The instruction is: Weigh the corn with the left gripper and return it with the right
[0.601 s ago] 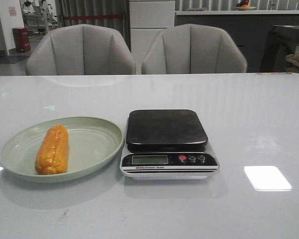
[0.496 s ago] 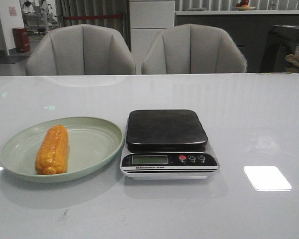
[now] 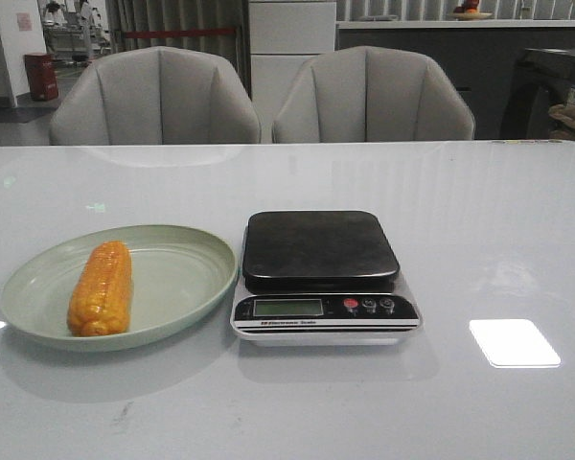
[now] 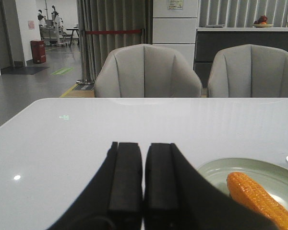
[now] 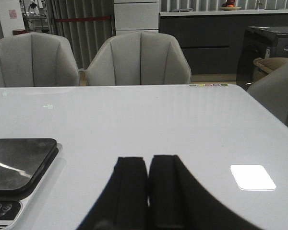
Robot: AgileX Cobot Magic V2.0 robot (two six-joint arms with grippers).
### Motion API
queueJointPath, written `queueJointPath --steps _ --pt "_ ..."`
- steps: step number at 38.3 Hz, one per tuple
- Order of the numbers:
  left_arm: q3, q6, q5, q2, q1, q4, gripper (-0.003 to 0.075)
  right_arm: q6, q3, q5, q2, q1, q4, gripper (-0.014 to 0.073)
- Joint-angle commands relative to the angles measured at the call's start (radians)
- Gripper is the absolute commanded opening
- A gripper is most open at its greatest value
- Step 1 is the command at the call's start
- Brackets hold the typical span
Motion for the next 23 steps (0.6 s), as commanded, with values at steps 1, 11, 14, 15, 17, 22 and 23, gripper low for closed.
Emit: queueJointPath --steps 1,11,14,15,17,22,23 --pt "0.03 -0.007 -0.076 -0.018 0.001 -0.009 0.0113 -0.011 0.011 -0.086 -0.02 -0.005 -0.008 0.0154" --pt "0.03 -0.007 -0.105 -0.018 0.001 -0.009 0.0113 -0.011 0.011 -0.086 -0.02 -0.005 -0.008 0.0154" --pt "0.03 -0.012 -0.198 -0.018 0.001 -0.016 0.0113 -0.011 0.011 -0.086 -0.02 -0.005 -0.008 0.0154" --pt "0.03 -0.013 -0.249 -0.018 0.001 -0.026 0.0113 -0.011 0.011 -0.086 -0.02 -0.005 -0.008 0.0154" --pt "0.028 -0.013 -0.331 -0.018 0.001 -0.026 0.0113 -0.011 0.011 -0.086 -0.02 -0.005 -0.008 0.0154" --pt "-0.043 -0.013 -0.318 0.005 -0.001 -0.024 0.0113 -0.011 0.011 -0.086 -0.02 -0.005 -0.008 0.0154" --pt "-0.073 -0.013 -0.278 0.021 -0.001 -0.024 0.0113 -0.011 0.011 -0.086 -0.02 -0.005 -0.008 0.0154"
